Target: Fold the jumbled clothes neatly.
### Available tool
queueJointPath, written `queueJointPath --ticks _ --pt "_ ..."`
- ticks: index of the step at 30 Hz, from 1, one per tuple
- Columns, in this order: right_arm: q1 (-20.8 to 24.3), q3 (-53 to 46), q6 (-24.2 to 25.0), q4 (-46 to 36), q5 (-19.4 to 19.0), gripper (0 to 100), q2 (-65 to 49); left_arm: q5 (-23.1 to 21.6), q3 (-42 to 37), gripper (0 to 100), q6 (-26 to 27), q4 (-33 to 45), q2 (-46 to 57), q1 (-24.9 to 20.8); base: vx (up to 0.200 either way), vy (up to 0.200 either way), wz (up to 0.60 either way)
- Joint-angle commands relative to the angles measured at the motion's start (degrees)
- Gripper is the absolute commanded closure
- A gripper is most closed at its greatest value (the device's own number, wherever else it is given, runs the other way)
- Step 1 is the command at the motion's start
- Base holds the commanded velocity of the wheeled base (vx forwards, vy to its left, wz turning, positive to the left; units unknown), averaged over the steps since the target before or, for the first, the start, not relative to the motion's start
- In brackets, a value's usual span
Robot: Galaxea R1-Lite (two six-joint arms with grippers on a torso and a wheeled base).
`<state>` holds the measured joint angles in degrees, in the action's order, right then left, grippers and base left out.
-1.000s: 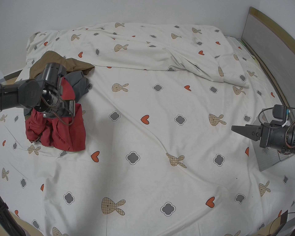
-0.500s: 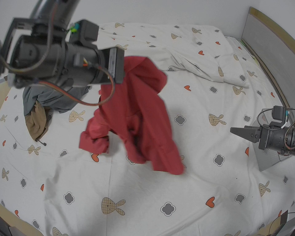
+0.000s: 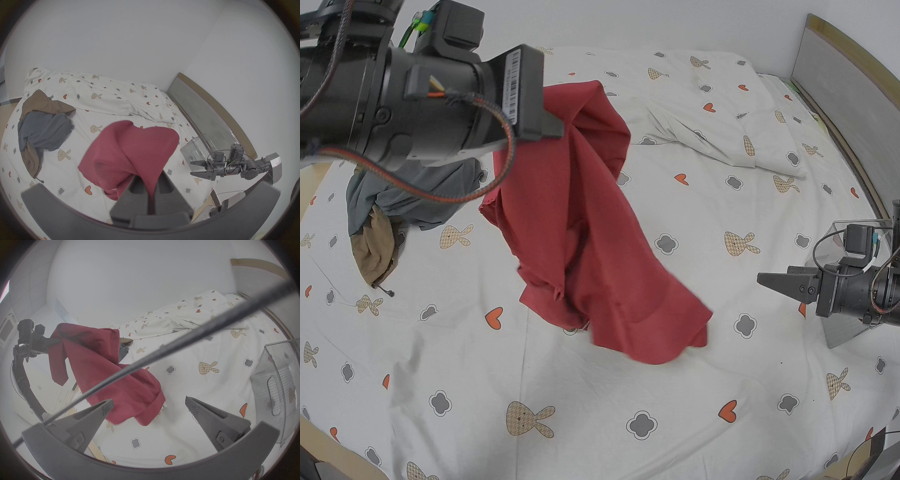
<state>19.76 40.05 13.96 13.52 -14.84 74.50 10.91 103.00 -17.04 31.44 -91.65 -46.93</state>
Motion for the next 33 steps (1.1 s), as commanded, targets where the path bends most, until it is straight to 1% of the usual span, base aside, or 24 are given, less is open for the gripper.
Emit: queueJointPath --ticks 1,5,11,12,14,17,18,19,20,22,23,24,25,26,27,29,30,31,32,33 --pt "0.63 -0.32 0.02 0.1 -0.02 0 0.83 -0.01 -1.31 100 -0.01 -0.06 -0.28 0.0 0.0 0.0 0.0" --pt "0.81 -0.41 0.02 0.1 -0.11 0 1.0 -0.01 -1.84 100 0.08 -0.24 -0.37 0.0 0.0 0.0 0.0" --pt "2.48 -1.2 -0.07 0.19 -0.11 0 2.85 0.08 -1.92 100 0.26 -0.15 -0.02 0.0 0.0 0.0 0.0" --pt "2.83 -1.29 -0.07 0.19 -0.11 0 3.02 0.08 -2.01 0 0.26 -0.15 -0.02 0.0 0.0 0.0 0.0" --pt "3.62 -1.55 -0.07 0.19 -0.11 0 3.37 0.08 -2.1 0 0.26 -0.24 -0.11 0.09 0.0 0.0 0.0" --pt "6.43 -4.36 -1.48 0.28 0.6 0 5.04 0.08 -1.92 0 0.08 -0.59 -0.46 1.14 0.0 0.0 0.0" --pt "6.43 -4.36 -1.48 0.28 0.6 0 5.04 0.08 -1.92 0 0.08 -0.59 -0.46 1.14 0.0 0.0 0.0" --pt "7.66 -4.98 -3.32 0.28 2.36 0 6.45 0.08 -1.92 0 -0.01 -0.68 -0.55 1.49 0.0 0.0 0.0" --pt "9.86 -6.12 -7.45 0.28 6.84 0 9.88 0.08 -2.01 0 -0.1 -0.77 -0.55 2.29 0.0 0.0 0.0" --pt "12.58 -6.91 -10.35 0.54 12.64 0 14.1 0.43 -2.1 0 -0.01 -0.77 -0.2 3.34 0.0 0.0 0.0" --pt "13.9 -7.17 -10.53 0.98 14.75 0 15.68 0.43 -2.1 0 -0.01 -0.68 0.15 3.96 0.0 0.0 0.0" --pt "16.01 -7.79 -10.53 2.65 18.0 0 17.88 0.43 -2.1 0 -0.01 -0.68 1.12 5.54 0.0 0.0 0.0" --pt "17.42 -8.58 -10.53 4.59 19.76 0 19.46 0.34 -2.19 0 -0.01 -0.5 2.44 6.86 0.0 0.0 0.0" --pt "17.94 -9.02 -10.53 5.64 20.37 0 20.16 0.34 -2.28 0 -0.01 -0.33 3.06 7.38 0.0 0.0 0.0" --pt "19.0 -9.81 -10.62 9.6 22.04 0 22.27 0.25 -3.51 0 -0.01 -0.24 5.08 9.05 0.0 0.0 0.0" --pt "19.44 -9.64 -10.44 14.78 22.66 0 25.17 0.25 -6.23 0 0.17 -0.59 7.63 10.99 0.0 0.0 0.0" --pt "19.35 -9.46 -10.35 15.92 22.66 0 25.87 0.25 -6.85 0 0.34 -0.59 8.24 11.51 0.0 0.0 0.0" --pt "18.91 -8.49 -10.09 20.32 22.22 0 28.77 0.16 -10.01 0 0.52 -0.77 10.88 13.1 0.0 0.0 0.0" --pt "18.91 -8.23 -9.92 21.11 22.04 0 29.3 0.16 -10.63 0 0.52 -0.85 11.32 13.36 0.0 0.0 0.0" --pt "19.0 -7.09 -8.68 24.36 21.08 0 31.85 0.08 -13.7 0 0.52 -0.94 13.78 14.24 0.0 0.0 0.0"
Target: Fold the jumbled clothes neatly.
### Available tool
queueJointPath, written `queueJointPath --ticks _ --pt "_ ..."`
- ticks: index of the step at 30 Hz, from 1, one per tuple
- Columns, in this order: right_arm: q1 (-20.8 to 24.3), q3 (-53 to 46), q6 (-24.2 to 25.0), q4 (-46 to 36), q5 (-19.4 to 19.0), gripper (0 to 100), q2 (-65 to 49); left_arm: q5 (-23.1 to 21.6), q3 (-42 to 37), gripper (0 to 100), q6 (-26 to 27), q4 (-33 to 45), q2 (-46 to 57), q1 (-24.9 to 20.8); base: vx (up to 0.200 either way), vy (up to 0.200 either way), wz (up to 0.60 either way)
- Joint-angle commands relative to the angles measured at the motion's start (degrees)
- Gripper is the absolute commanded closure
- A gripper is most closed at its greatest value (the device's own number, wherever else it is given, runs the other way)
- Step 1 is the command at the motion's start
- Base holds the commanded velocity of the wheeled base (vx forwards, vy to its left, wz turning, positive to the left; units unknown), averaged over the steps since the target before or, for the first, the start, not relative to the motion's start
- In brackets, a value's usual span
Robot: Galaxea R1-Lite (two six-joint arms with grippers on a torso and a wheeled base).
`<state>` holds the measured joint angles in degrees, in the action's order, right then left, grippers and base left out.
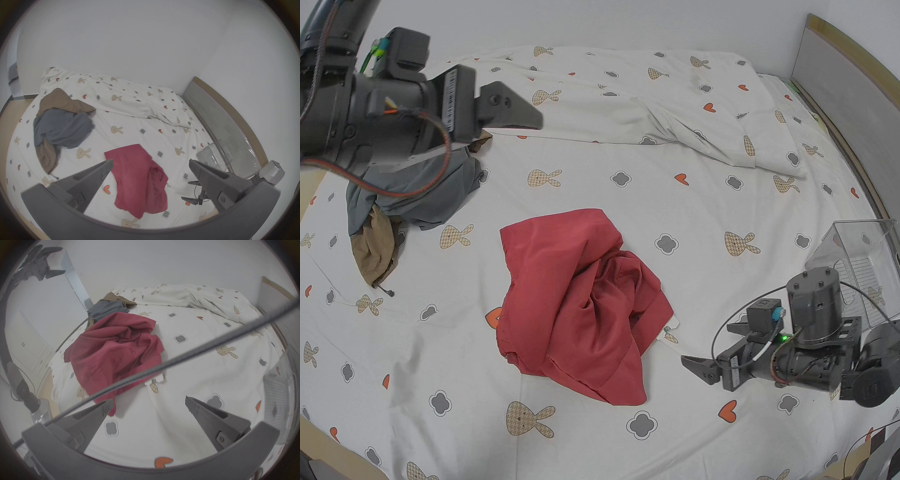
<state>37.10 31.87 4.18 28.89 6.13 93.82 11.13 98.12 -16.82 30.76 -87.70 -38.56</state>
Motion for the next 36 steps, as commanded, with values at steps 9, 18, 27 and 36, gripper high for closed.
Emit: queueJointPath --ticks 9,18,27,36 --pt "1.4 6.37 20.08 12.77 -12.99 0 18.15 -1.73 -23.33 0 0.39 -5.88 24.07 9.03 0.0 0.0 0.0" --pt "-1.85 11.29 31.24 12.42 -23.71 0 18.59 -6.03 -30.8 0 0.3 -10.45 32.15 11.4 0.0 0.0 0.0" --pt "-4.75 11.73 31.85 12.5 -23.71 0 22.02 -6.82 -33.61 0 0.39 -10.37 39.36 12.63 0.0 0.0 0.0" --pt "-7.21 12.78 36.51 12.77 -24.41 0 22.2 -6.82 -33.79 0 2.06 -10.28 40.24 12.63 0.0 0.0 0.0"
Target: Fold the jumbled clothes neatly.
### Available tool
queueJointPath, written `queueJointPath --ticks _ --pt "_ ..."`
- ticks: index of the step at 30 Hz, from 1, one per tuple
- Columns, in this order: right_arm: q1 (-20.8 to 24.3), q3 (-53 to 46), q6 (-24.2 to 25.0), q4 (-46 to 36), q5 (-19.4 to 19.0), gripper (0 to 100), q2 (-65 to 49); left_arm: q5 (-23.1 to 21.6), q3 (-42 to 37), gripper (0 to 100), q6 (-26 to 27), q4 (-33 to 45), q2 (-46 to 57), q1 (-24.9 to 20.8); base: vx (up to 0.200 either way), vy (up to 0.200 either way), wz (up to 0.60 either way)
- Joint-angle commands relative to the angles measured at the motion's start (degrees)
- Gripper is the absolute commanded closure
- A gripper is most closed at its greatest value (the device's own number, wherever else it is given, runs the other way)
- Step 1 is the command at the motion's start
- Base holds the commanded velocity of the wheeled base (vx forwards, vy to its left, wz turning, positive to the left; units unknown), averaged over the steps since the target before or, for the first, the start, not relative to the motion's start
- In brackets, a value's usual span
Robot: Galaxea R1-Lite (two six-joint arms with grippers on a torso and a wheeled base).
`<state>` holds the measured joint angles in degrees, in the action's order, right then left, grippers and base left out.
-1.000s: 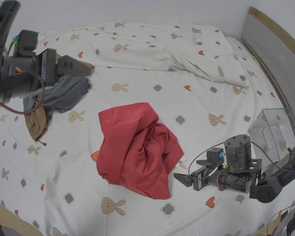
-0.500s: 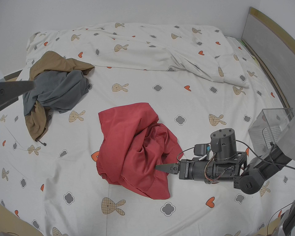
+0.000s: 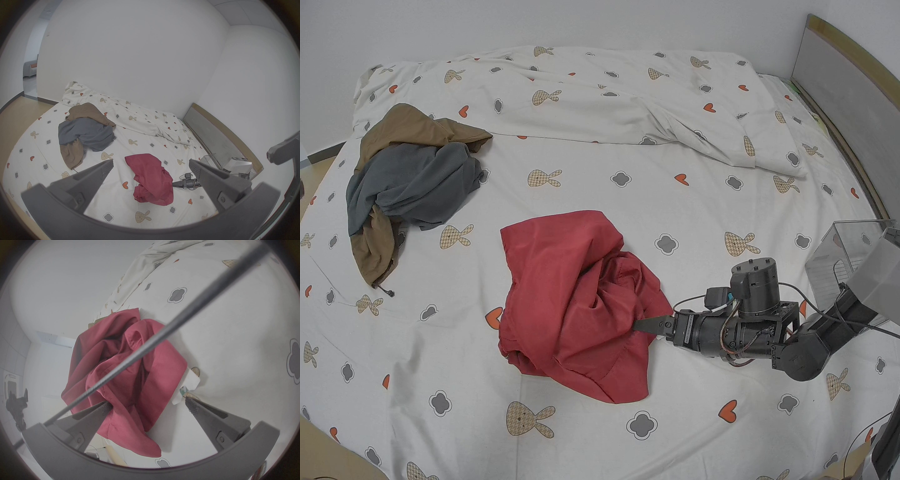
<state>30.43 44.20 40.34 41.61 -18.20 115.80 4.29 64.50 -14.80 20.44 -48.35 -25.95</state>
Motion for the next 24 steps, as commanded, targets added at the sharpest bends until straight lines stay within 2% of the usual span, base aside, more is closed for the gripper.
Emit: queueJointPath --ticks 1,4,6,10,21,24 --pt "-1.42 1.24 2.38 0.05 -1.75 0 0.22 0.02 -0.16 0 0.03 0.03 0.89 0.03 0.0 0.0 0.0" --pt "-2.39 2.99 5.01 0.05 -5.35 0 0.74 0.02 -0.25 0 0.21 0.03 0.8 0.03 0.0 0.0 0.0" --pt "-2.65 4.49 6.77 0.05 -6.32 0 1.18 0.02 -0.6 0 0.91 0.03 0.8 0.03 0.0 0.0 0.0" --pt "-3.36 6.95 8.44 -0.03 -6.5 0 1.45 0.02 -0.87 0 1.62 -0.05 0.89 0.03 0.0 0.0 0.0" --pt "-3.62 9.67 8.53 0.05 -5.97 0 6.9 0.02 -0.96 0 1.62 -0.05 0.89 -0.06 0.0 0.0 0.0" --pt "-4.94 10.9 8.62 0.05 -5.97 0 7.42 -0.07 -1.04 0 1.62 -0.05 0.71 -0.06 0.0 0.0 0.0"
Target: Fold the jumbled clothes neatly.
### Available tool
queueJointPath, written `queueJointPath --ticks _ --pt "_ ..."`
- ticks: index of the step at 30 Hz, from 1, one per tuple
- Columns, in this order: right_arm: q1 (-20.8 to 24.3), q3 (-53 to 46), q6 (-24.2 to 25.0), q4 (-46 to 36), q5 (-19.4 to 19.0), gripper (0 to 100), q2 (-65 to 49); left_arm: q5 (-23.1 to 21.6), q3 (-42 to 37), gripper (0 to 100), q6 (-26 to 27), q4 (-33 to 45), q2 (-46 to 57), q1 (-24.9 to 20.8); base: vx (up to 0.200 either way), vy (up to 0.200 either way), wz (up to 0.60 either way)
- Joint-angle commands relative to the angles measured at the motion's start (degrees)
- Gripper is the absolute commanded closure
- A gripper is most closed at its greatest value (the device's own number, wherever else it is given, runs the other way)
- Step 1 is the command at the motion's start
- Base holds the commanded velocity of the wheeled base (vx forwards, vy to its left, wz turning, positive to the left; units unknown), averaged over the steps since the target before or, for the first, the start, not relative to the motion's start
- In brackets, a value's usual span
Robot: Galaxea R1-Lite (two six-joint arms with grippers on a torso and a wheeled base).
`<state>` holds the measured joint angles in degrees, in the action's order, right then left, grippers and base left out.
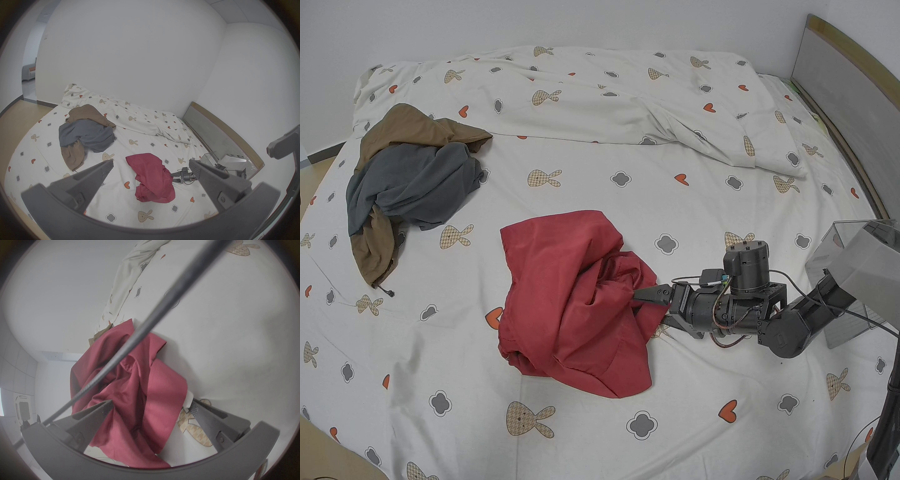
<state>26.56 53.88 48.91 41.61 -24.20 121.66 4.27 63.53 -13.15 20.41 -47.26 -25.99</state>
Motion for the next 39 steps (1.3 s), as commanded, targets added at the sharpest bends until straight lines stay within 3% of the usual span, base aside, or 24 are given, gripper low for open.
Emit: queueJointPath --ticks 1,11,23,24,34,39 --pt "-1.6 1.4 0.05 0.05 -0.06 0 1.56 0.04 -0.07 0 -0.03 -0.02 -0.37 -0.11 0.0 0.0 0.0" --pt "-4.15 2.28 0.66 0.05 -0.5 0 1.3 -0.05 -0.51 0 0.15 -0.02 -0.73 -0.11 0.0 0.0 0.0" --pt "0.68 2.46 1.54 -0.12 -0.5 0 1.12 -0.05 -0.86 0 0.15 -0.02 -0.99 -0.11 0.0 0.0 0.0" --pt "0.68 2.54 1.54 -0.12 -0.5 100 1.21 -0.05 -1.03 0 0.15 -0.02 -0.99 -0.11 0.0 0.0 0.0" --pt "-0.81 2.1 1.72 -0.47 0.03 100 -0.2 -0.05 -1.21 0 0.15 -0.02 -1.34 -0.11 0.0 0.0 0.0" --pt "-5.21 -0.97 1.54 -4.43 -0.15 100 -10.92 -0.05 -1.21 0 0.15 -0.02 -1.34 -0.11 0.0 0.0 0.0"
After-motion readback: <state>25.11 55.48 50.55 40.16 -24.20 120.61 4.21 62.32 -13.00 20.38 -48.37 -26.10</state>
